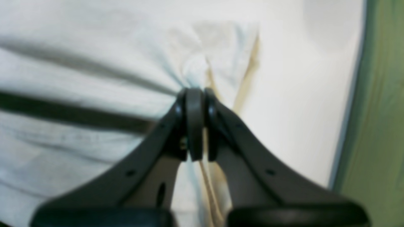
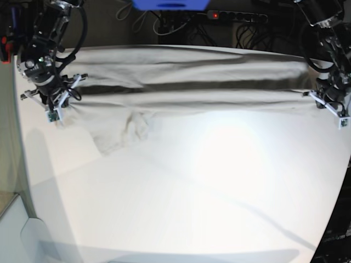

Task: Layout the t-shirt on the table in an organized manner, then fold the t-shirt properly
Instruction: 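Carry the held hem over onto the collar end with both grippers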

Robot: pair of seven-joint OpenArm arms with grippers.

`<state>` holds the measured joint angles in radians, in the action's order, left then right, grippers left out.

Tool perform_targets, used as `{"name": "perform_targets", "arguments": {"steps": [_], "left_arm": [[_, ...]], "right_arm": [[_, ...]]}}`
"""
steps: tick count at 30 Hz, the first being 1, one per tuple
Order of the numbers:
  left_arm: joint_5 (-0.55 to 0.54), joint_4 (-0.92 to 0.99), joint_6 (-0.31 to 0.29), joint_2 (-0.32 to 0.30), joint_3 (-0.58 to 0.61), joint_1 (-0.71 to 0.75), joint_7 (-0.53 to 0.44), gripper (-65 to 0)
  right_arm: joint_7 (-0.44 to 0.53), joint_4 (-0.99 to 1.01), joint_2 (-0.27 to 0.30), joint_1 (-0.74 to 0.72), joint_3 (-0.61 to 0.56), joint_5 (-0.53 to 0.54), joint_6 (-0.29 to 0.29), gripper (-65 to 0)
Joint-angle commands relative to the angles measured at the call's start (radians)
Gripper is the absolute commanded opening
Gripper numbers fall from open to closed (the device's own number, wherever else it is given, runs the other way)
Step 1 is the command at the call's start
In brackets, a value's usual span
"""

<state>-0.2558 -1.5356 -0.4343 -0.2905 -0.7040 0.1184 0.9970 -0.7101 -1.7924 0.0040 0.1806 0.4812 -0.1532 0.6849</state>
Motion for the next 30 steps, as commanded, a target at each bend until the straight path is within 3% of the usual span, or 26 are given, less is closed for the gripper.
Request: {"name": "perform_targets", "arguments": {"steps": [1, 14, 19, 24, 30], "left_arm": [[0.002, -0.01, 0.001, -0.023, -0.004, -0.01, -0.023, -64.8], [0.002, -0.032, 0.001, -0.086, 0.048, -0.075, -0.031, -64.8], [0.003, 0.016, 0.001, -0.086, 0.053, -0.096, -0.037, -64.8], [0.003, 0.096, 0.001, -0.088, 0.12, -0.095, -0.122, -64.8], [0.005, 0.113, 0.001, -0.083, 0.122, -0.089, -0.126, -64.8]], "right_arm": [[0.022, -0.02, 0.011, -0.011, 0.003, 0.004, 0.013, -65.0], [0.02, -0.02, 0.014, -0.011, 0.003, 0.004, 0.013, -65.0], [0.02, -0.02, 0.014, 0.0, 0.003, 0.004, 0.013, -65.0], [0.022, -0.017, 0.009, 0.01, 0.001, 0.004, 0.013, -65.0], [0.02, -0.013, 0.011, 0.01, 0.003, 0.004, 0.013, -65.0]]}}
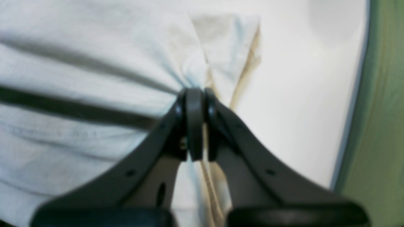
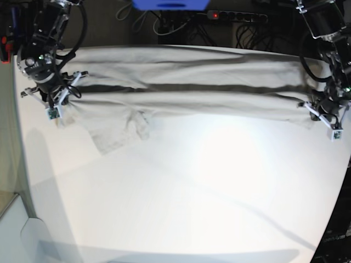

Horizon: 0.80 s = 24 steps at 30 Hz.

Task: Layout the t-shirt on the table in an organized manner, then fold the t-shirt properly
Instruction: 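Carry the held hem over onto the collar end with both grippers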

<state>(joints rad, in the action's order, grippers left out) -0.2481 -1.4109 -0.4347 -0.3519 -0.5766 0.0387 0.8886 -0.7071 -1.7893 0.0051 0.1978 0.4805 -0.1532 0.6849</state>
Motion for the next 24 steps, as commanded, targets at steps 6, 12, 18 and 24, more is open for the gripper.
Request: {"name": "perform_targets", "arguments": {"steps": [6, 12, 18, 24], "left_arm": [[-0.003, 0.057, 0.001, -0.028, -0.009, -0.009, -0.019, -64.8], [-0.003, 0.058, 0.001, -0.028, -0.01, 0.017, -0.015, -64.8], [-0.003, 0.071, 0.001, -0.026, -0.01, 0.026, -0.019, -64.7], [-0.003, 0.071, 0.001, -0.026, -0.01, 0.026, -0.019, -64.4]], "right_arm": [[0.017, -0.016, 0.009, -0.007, 0.004, 0.004, 0.013, -65.0], [0.017, -0.016, 0.009, -0.007, -0.001, 0.004, 0.013, -65.0], [0.017, -0.016, 0.009, -0.008, -0.003, 0.004, 0.013, -65.0], [0.017, -0.016, 0.008, -0.008, -0.003, 0.004, 0.013, -65.0]]}}
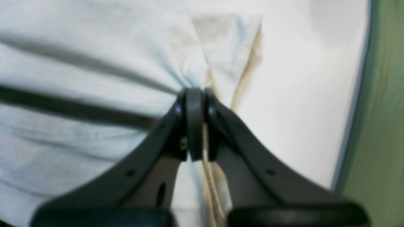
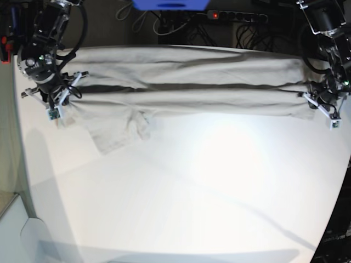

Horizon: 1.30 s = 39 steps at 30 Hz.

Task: Layout the t-shirt on the table in an organized manner, then fold the t-shirt properly
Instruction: 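Carry the held hem over onto the collar end with both grippers, then lower the folded hem and smooth the strip with both grippers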

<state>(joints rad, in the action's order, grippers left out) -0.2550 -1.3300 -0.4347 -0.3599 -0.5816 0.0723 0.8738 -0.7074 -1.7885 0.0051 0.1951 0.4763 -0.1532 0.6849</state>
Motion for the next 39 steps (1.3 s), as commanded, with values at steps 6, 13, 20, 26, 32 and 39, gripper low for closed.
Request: {"name": "perform_targets", "arguments": {"steps": [6, 13, 20, 26, 32, 39], "left_arm": [[0.003, -0.024, 0.001, -0.018, -0.005, -0.013, -0.005, -61.3], [0.003, -0.131, 0.01, -0.02, -0.005, -0.024, -0.006, -60.1], [0.107, -0.131, 0.003, -0.011, -0.007, -0.122, -0.006, -60.1], [0.15, -0.131, 0.003, -0.009, -0.002, -0.141, 0.005, -60.1], [0.142, -0.093, 0.003, -0.009, -0.001, -0.072, -0.006, -60.1], [0.141, -0.047, 0.003, -0.009, -0.007, -0.07, -0.006, -59.7]], "right_arm": [[0.018, -0.017, 0.009, -0.006, 0.002, 0.004, 0.013, -65.0], [0.018, -0.017, 0.011, -0.012, 0.002, 0.004, 0.013, -65.0], [0.018, -0.017, 0.011, -0.013, 0.002, 0.004, 0.013, -65.0], [0.018, -0.017, 0.014, -0.015, 0.002, 0.004, 0.013, -65.0], [0.018, -0.017, 0.014, -0.016, 0.002, 0.004, 0.013, -65.0], [0.018, -0.015, 0.011, -0.016, 0.0, 0.004, 0.013, -65.0]]}}
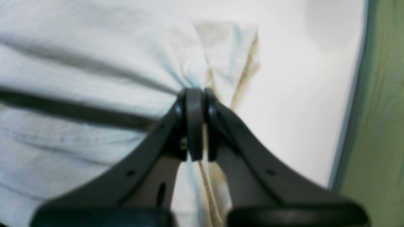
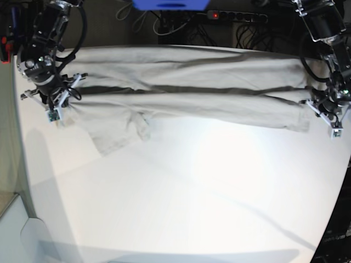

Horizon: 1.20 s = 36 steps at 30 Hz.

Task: Layout the t-shirt on the table in an organized manner, then fold the t-shirt properly
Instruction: 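Lower the folded hem and smooth the strip with both grippers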

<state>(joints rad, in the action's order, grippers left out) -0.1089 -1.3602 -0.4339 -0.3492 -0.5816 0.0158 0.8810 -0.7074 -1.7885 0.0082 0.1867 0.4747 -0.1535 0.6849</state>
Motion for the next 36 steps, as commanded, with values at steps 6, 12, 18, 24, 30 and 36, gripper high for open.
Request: {"name": "perform_targets", "arguments": {"steps": [6, 12, 18, 24, 30, 36], "left_arm": [[-0.005, -0.094, 0.0, -0.02, -0.007, -0.021, -0.004, -52.5], [-0.005, -0.153, 0.0, -0.02, -0.008, -0.061, -0.012, -24.2], [-0.007, 0.054, 0.0, -0.018, -0.002, -0.155, -0.079, -8.9], [0.001, 0.167, 0.0, 0.014, -0.001, -0.207, -0.147, -8.8], [-0.005, 0.255, 0.0, 0.017, 0.001, -0.233, -0.148, -10.3], [-0.005, 0.278, 0.0, 0.017, 0.001, -0.218, -0.148, -29.8]], "right_arm": [[0.018, -0.015, 0.008, -0.011, 0.0, 0.004, 0.013, -65.0], [0.018, -0.001, 0.013, -0.026, -0.006, 0.004, 0.013, -65.0], [0.018, -0.001, 0.013, -0.028, -0.006, 0.004, 0.013, -65.0], [0.018, -0.001, 0.014, -0.037, -0.006, 0.004, 0.013, -65.0], [0.018, -0.001, 0.014, -0.051, -0.006, 0.001, 0.013, -65.0], [0.018, -0.001, 0.014, -0.051, -0.006, 0.001, 0.013, -65.0]]}}
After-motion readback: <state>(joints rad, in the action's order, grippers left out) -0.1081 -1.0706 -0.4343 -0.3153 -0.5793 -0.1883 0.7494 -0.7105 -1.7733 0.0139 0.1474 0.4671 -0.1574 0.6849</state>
